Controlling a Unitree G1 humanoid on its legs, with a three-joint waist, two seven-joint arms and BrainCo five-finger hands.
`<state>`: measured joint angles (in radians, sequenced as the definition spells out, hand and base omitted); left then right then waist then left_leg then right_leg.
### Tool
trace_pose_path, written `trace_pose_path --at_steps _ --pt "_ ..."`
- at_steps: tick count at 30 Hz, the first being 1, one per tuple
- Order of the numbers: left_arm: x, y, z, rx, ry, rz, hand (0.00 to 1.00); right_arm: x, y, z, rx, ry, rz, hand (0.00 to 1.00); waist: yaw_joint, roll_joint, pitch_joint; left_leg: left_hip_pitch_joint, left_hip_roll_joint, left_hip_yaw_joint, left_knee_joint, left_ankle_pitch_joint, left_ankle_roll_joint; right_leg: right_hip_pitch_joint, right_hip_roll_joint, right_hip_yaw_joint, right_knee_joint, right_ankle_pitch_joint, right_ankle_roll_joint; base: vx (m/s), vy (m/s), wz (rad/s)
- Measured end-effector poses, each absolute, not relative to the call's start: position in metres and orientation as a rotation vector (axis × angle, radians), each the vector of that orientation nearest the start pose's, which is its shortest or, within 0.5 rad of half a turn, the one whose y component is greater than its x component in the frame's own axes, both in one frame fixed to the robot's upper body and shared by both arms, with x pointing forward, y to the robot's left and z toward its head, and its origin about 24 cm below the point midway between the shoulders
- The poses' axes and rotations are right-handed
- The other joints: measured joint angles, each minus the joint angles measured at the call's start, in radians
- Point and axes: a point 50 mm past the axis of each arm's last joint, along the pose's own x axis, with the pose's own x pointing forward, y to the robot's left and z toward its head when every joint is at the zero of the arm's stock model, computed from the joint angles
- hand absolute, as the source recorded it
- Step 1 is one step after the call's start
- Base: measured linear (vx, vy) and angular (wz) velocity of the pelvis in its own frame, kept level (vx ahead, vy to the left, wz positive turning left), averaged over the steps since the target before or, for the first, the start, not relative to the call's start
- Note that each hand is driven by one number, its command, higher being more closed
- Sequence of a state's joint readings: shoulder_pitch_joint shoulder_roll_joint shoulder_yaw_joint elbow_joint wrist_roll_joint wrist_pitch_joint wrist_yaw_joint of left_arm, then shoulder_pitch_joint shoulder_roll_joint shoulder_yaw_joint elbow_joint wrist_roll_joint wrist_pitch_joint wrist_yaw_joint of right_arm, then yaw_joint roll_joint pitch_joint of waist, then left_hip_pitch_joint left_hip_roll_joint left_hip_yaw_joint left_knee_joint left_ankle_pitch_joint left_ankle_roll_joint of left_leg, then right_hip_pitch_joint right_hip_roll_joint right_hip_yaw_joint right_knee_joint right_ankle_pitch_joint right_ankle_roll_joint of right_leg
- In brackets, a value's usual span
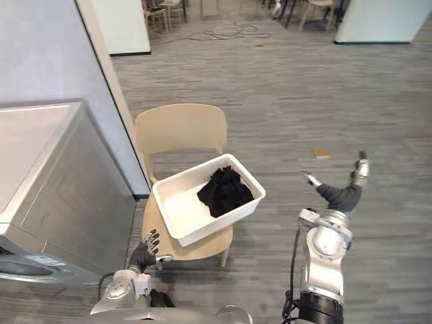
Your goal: Pick up the laundry basket with both hands and put the clothes into the washing machine.
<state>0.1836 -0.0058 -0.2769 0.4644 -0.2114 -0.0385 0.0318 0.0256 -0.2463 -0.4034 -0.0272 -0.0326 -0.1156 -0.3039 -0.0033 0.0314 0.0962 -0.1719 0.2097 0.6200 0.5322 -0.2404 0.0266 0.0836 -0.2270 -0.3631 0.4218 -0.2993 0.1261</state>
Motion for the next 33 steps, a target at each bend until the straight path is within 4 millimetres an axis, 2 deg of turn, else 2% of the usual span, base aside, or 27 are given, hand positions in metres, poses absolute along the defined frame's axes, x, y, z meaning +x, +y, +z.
trace_pose_path --at_steps 1,2,3,4,5,7,8,10,12,13,14,15,16,18,20,23,25,28,31,33 --pt "0.164 0.096 -0.093 -0.172 0.628 -0.143 0.00 0.220 -0.300 0.082 -0.289 -0.166 -0.676 0.00 -0.003 -0.004 0.002 0.002 -0.020 -0.013 0.005 -0.017 0.006 -0.066 -0.033 0.049 0.152 0.015 0.021 0.14 0.101 0.58" --pt "0.164 0.095 -0.094 -0.171 0.633 -0.152 0.00 0.220 -0.300 0.079 -0.297 -0.145 -0.670 0.00 -0.006 -0.008 0.003 0.006 -0.031 -0.018 0.004 -0.025 0.006 -0.104 -0.050 0.082 0.237 0.033 0.033 0.16 0.143 0.51" --pt "0.163 0.097 -0.095 -0.157 0.645 -0.162 0.00 0.221 -0.301 0.073 -0.300 -0.106 -0.653 0.00 -0.011 -0.020 0.008 0.022 -0.047 -0.031 0.002 -0.037 0.008 -0.160 -0.069 0.141 0.374 0.081 0.062 0.13 0.089 0.45" --pt "0.162 0.100 -0.096 -0.133 0.649 -0.168 0.00 0.220 -0.302 0.066 -0.314 -0.068 -0.650 0.00 -0.016 -0.029 0.011 0.035 -0.055 -0.047 -0.001 -0.042 0.015 -0.188 -0.082 0.158 0.442 0.074 0.050 0.22 0.102 0.54" --pt "0.160 0.105 -0.098 -0.095 0.655 -0.173 0.00 0.218 -0.303 0.055 -0.336 -0.011 -0.630 0.00 -0.018 -0.045 0.003 0.057 -0.076 -0.070 -0.034 -0.031 0.028 -0.220 -0.085 0.157 0.455 0.036 -0.002 0.15 0.027 0.48" --pt "0.160 0.107 -0.098 -0.080 0.655 -0.183 0.00 0.211 -0.305 0.050 -0.353 0.020 -0.613 0.00 -0.021 -0.051 -0.005 0.063 -0.092 -0.096 -0.066 -0.026 0.008 -0.246 -0.078 0.154 0.403 0.022 -0.022 0.14 -0.002 0.53" --pt "0.160 0.105 -0.098 -0.078 0.653 -0.199 0.00 0.203 -0.310 0.045 -0.384 0.057 -0.592 0.00 -0.030 -0.045 -0.010 0.058 -0.097 -0.134 -0.085 -0.020 0.000 -0.275 -0.063 0.172 0.297 0.014 -0.025 0.16 -0.048 0.77" --pt "0.159 0.104 -0.098 -0.070 0.655 -0.217 0.00 0.195 -0.314 0.041 -0.428 0.093 -0.576 0.00 -0.037 -0.040 -0.014 0.044 -0.097 -0.169 -0.084 -0.014 -0.013 -0.300 -0.040 0.236 0.174 0.020 -0.016 0.16 -0.086 0.75" --pt "0.158 0.104 -0.100 -0.051 0.664 -0.230 0.00 0.189 -0.314 0.036 -0.451 0.119 -0.571 0.00 -0.044 -0.049 -0.017 0.018 -0.096 -0.213 -0.057 -0.008 -0.019 -0.305 -0.015 0.309 0.010 0.088 0.003 0.18 -0.195 0.71" --pt "0.160 0.107 -0.100 -0.031 0.658 -0.235 0.00 0.185 -0.313 0.032 -0.450 0.143 -0.552 0.00 -0.046 -0.067 -0.016 -0.011 -0.096 -0.247 -0.019 -0.016 -0.026 -0.275 -0.015 0.310 -0.041 0.174 0.009 0.17 -0.243 0.64" --pt "0.162 0.109 -0.099 -0.020 0.650 -0.234 0.00 0.183 -0.311 0.029 -0.451 0.155 -0.538 0.00 -0.043 -0.082 -0.012 -0.031 -0.095 -0.258 0.007 -0.021 -0.030 -0.269 -0.015 0.301 -0.059 0.194 0.034 0.12 -0.273 0.52" --pt "0.169 0.107 -0.098 -0.013 0.641 -0.239 0.00 0.185 -0.309 0.027 -0.453 0.163 -0.507 0.00 -0.027 -0.049 0.011 -0.085 -0.043 -0.291 0.067 -0.025 -0.026 -0.278 0.019 0.273 -0.058 0.198 0.051 0.08 -0.243 0.30" --pt "0.171 0.106 -0.096 -0.006 0.632 -0.245 0.00 0.189 -0.302 0.026 -0.447 0.164 -0.472 0.00 -0.019 -0.028 0.032 -0.113 -0.012 -0.320 0.076 -0.020 -0.034 -0.280 0.052 0.246 -0.069 0.202 0.038 0.03 -0.222 0.24" --pt "0.172 0.107 -0.096 -0.007 0.631 -0.243 0.00 0.192 -0.293 0.020 -0.440 0.181 -0.404 0.00 -0.008 -0.031 0.047 -0.134 0.000 -0.351 0.054 0.007 -0.058 -0.294 0.072 0.216 -0.067 0.200 0.017 -0.01 -0.212 0.29" --pt "0.174 0.105 -0.093 -0.009 0.616 -0.251 0.00 0.197 -0.286 0.018 -0.437 0.180 -0.351 0.00 -0.007 -0.036 0.093 -0.144 0.005 -0.377 0.037 0.032 -0.073 -0.297 0.079 0.186 -0.051 0.190 -0.005 -0.06 -0.218 0.33" --pt "0.179 0.107 -0.088 -0.006 0.588 -0.253 0.00 0.211 -0.280 0.026 -0.454 0.146 -0.290 0.00 0.003 -0.046 0.146 -0.195 0.007 -0.386 0.043 0.049 -0.087 -0.368 0.079 0.187 0.007 0.176 -0.023 -0.12 -0.080 0.08" --pt "0.192 0.109 -0.080 0.013 0.542 -0.260 0.00 0.230 -0.280 0.034 -0.523 0.129 -0.207 0.00 0.000 -0.055 0.224 -0.252 0.001 -0.402 0.059 0.065 -0.090 -0.430 0.077 0.185 0.041 0.175 -0.026 -0.23 -0.038 0.14" --pt "0.203 0.114 -0.074 0.041 0.509 -0.264 0.00 0.249 -0.283 0.044 -0.561 0.109 -0.184 0.00 0.006 -0.065 0.291 -0.309 0.005 -0.415 0.077 0.075 -0.088 -0.477 0.078 0.183 0.052 0.190 -0.038 -0.19 0.019 0.09" --pt "0.206 0.118 -0.069 0.045 0.486 -0.256 0.00 0.270 -0.278 0.049 -0.610 0.112 -0.113 0.00 0.011 -0.065 0.315 -0.352 0.006 -0.416 0.096 0.079 -0.081 -0.513 0.078 0.184 0.051 0.213 -0.032 -0.15 0.056 -0.05" --pt "0.216 0.120 -0.062 0.046 0.453 -0.241 0.00 0.287 -0.270 0.049 -0.679 0.134 -0.040 0.00 0.022 -0.063 0.323 -0.403 0.007 -0.417 0.111 0.086 -0.071 -0.553 0.078 0.185 0.043 0.237 -0.030 -0.11 0.081 -0.02"
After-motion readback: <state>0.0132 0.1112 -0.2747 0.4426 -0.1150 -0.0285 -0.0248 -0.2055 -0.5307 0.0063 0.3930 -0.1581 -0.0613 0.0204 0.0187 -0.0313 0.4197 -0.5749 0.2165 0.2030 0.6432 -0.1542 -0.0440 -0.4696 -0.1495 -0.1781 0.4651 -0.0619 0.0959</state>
